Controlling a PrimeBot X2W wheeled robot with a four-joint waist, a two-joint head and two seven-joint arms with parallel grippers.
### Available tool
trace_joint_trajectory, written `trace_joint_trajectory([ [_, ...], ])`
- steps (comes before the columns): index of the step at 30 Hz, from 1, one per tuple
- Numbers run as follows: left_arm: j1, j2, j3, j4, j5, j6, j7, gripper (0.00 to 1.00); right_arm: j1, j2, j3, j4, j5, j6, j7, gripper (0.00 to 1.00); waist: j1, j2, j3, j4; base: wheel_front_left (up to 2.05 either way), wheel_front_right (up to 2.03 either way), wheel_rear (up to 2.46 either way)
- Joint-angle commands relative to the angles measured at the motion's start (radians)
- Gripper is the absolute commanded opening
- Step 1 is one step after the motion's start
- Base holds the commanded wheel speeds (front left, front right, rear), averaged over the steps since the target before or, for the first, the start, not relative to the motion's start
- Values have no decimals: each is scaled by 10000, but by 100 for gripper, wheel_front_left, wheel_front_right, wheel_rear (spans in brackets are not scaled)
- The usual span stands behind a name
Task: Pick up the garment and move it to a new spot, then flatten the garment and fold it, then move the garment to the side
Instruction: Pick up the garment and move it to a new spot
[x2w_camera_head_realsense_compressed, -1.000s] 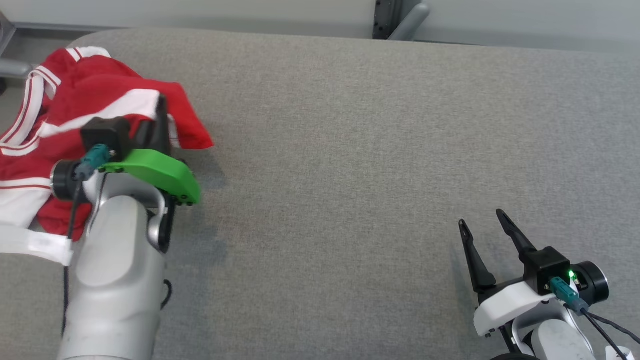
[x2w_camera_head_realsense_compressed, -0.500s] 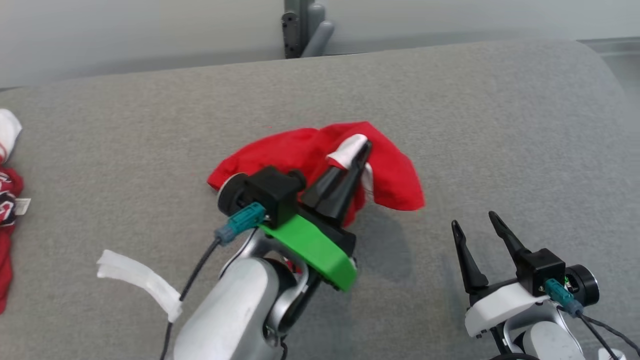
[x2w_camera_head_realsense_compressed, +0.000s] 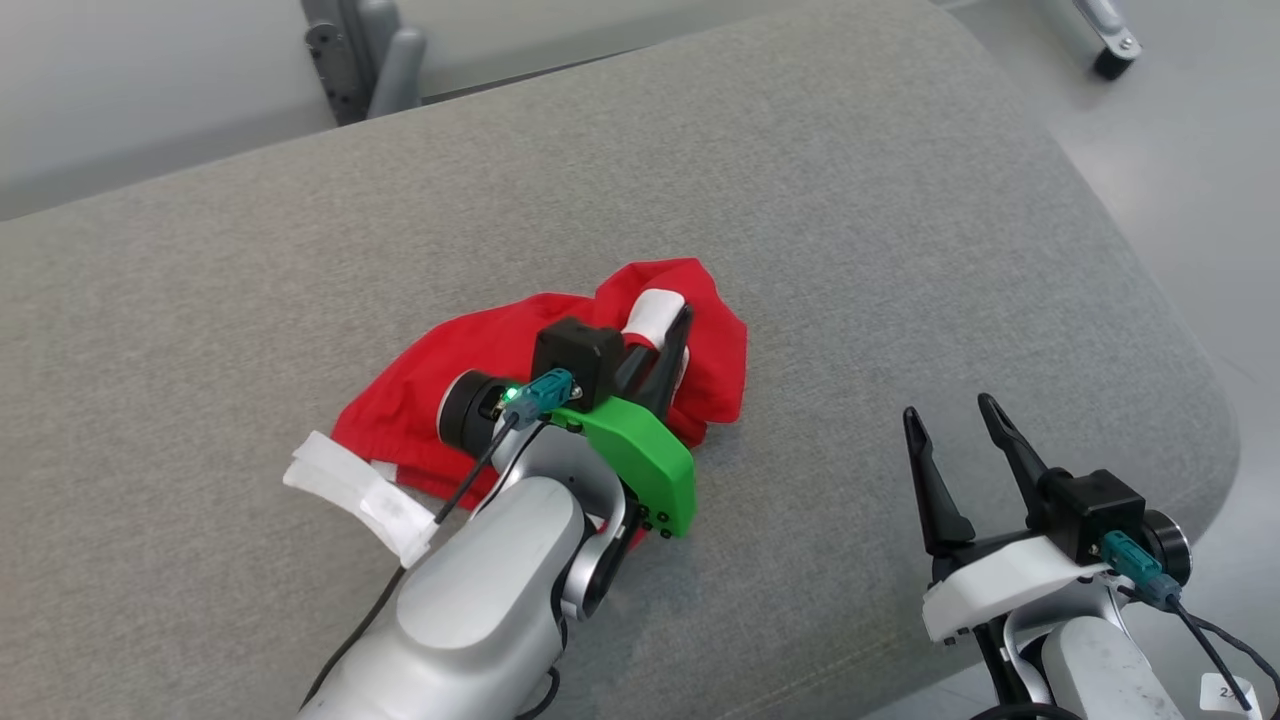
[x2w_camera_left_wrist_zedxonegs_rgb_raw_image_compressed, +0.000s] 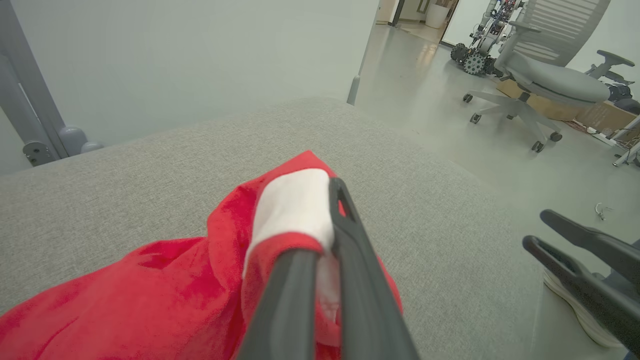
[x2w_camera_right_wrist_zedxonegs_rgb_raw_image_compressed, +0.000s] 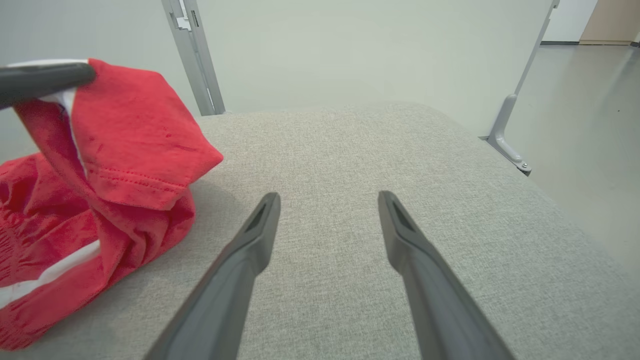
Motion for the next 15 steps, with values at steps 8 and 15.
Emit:
trace_joint_trajectory([
  [8,-207,5,-653,434,-3218,-354,-693,100,-140,-12,-8,-17,248,-10,-16,100,0,-1,725,-590,0,0,0],
  [15,-422,16,-1637,-92,-4789,-281,-1069,100,-43,-20,-118,25,70,-10,-16,100,0,-1,489,-79,0,0,0],
])
